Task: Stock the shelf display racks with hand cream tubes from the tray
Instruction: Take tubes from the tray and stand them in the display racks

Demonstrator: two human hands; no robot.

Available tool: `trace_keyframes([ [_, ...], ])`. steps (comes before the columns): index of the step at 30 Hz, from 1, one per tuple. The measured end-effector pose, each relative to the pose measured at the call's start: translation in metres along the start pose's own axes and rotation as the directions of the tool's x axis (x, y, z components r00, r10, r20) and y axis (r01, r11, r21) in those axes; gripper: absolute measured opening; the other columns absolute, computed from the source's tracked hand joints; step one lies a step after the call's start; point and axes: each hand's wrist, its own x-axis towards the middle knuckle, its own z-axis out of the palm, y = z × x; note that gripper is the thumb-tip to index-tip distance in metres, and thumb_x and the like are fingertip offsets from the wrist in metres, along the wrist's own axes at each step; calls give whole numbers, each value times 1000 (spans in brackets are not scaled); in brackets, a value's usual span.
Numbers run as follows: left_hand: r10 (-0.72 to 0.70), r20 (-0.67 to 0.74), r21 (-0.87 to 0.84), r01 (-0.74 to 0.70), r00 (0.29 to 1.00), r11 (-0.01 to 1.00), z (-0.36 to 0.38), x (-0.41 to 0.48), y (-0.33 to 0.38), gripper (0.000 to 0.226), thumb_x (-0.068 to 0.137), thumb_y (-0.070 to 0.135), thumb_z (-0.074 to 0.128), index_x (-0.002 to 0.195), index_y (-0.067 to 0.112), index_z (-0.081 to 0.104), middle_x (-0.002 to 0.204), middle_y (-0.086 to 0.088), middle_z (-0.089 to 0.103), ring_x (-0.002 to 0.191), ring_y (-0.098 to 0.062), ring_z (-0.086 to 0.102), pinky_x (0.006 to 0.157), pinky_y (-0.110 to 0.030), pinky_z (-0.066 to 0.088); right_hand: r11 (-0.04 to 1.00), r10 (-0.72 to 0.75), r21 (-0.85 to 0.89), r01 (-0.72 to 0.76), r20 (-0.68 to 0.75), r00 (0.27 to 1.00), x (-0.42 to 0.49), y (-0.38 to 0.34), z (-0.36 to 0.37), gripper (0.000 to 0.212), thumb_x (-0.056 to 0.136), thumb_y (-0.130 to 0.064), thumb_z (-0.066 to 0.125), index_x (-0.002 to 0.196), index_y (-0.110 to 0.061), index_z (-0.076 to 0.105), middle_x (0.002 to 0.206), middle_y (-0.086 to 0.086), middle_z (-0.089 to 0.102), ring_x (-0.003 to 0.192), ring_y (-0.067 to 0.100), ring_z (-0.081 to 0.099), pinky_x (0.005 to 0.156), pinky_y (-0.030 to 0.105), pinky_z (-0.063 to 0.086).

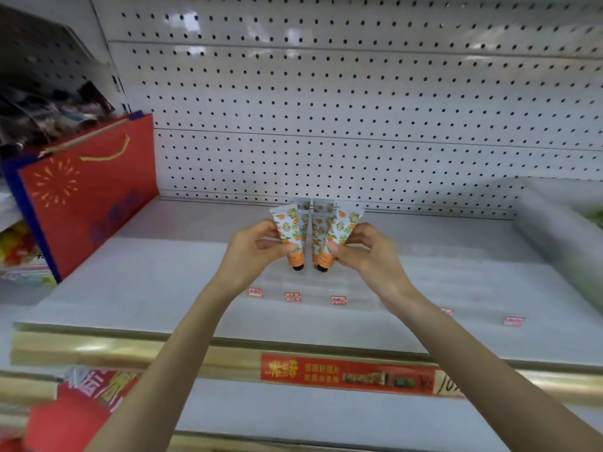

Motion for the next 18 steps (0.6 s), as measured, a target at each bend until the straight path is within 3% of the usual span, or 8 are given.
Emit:
trace_keyframes([
  [2, -1, 10, 13, 1, 1000, 1000, 0, 1, -6, 21, 76, 14, 75, 92, 22, 65, 92, 7, 70, 81, 1, 65, 68, -8, 48, 999, -29, -34, 30, 17, 999, 0, 4, 4, 19, 77, -13, 75, 88, -17, 60, 92, 0, 66, 94, 15, 63, 88, 41, 53],
  [7, 12, 9, 34, -13, 1000, 999, -1, 4, -11, 22, 75, 12, 75, 92, 22, 65, 90, 8, 69, 80, 0, 66, 69, -8, 47, 992, -90, -88, 93, 31, 995, 2, 10, 14, 20, 78, -10, 74, 87, -17, 58, 87, -9, 64, 87, 14, 63, 76, 20, 52],
  [12, 4, 46, 60, -7, 999, 998, 4, 4, -18, 22, 74, 9, 75, 88, 22, 66, 86, 12, 69, 75, 4, 65, 70, -7, 47, 988, -76, -136, 79, 33, 997, 1, 20, 20, 25, 77, -8, 75, 83, -24, 57, 85, -11, 65, 83, 15, 65, 77, 23, 54],
  [18, 19, 60, 72, -23, 998, 997, 6, 5, -24, 21, 75, 7, 75, 91, 18, 68, 85, 9, 69, 76, 4, 64, 72, -7, 47, 981, -99, -165, 104, 34, 994, 4, 18, 22, 22, 77, -9, 75, 90, -16, 59, 83, -14, 62, 77, 2, 61, 68, 9, 49],
])
